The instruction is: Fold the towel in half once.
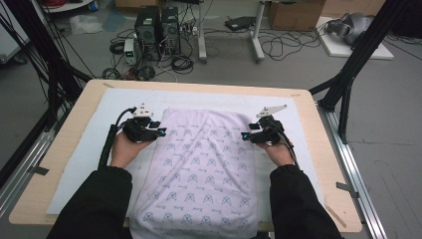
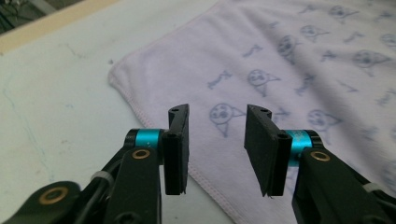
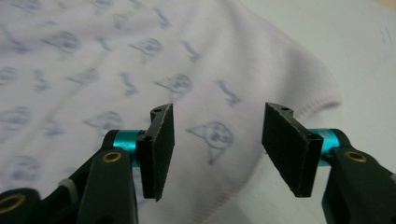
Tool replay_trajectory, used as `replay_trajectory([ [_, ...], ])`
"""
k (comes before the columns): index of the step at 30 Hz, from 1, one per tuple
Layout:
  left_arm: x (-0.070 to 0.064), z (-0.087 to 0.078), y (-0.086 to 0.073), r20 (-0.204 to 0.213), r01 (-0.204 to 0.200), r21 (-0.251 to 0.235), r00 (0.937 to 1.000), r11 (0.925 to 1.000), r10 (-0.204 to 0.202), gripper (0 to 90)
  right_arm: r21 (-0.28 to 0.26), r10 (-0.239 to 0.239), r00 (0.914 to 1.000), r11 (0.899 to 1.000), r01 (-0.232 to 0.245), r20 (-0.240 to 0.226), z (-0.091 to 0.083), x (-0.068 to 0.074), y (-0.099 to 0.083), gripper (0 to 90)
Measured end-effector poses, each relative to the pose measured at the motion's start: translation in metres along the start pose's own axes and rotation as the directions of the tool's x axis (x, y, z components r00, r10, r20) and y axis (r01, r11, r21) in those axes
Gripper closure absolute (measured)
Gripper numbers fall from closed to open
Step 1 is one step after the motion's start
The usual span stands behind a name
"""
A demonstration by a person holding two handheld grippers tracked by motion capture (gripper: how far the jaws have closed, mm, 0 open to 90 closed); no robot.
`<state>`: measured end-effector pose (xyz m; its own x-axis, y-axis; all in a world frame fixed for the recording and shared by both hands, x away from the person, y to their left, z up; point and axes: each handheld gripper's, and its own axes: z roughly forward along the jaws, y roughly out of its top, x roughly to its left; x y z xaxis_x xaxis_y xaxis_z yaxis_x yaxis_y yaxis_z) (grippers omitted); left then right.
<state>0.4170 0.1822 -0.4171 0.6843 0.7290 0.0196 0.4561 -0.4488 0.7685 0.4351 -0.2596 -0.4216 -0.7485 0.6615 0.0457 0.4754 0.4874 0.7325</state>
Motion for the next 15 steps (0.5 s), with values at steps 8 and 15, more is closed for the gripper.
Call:
replay_trajectory([
  [8, 0.011, 0.022, -0.012, 0.013, 0.041, 0.063, 0.9990, 0.9972, -0.042, 71.0, 0.021, 0.050, 0.9980, 0.998, -0.051, 0.039, 0.018, -0.012, -0.009, 54.7],
  [15, 0.011, 0.021, -0.008, -0.005, 0.027, 0.080, 0.9996, 0.9964, -0.027, 86.9, 0.030, 0.080, 0.9958, 0.996, -0.081, 0.044, 0.017, -0.017, -0.010, 83.9],
])
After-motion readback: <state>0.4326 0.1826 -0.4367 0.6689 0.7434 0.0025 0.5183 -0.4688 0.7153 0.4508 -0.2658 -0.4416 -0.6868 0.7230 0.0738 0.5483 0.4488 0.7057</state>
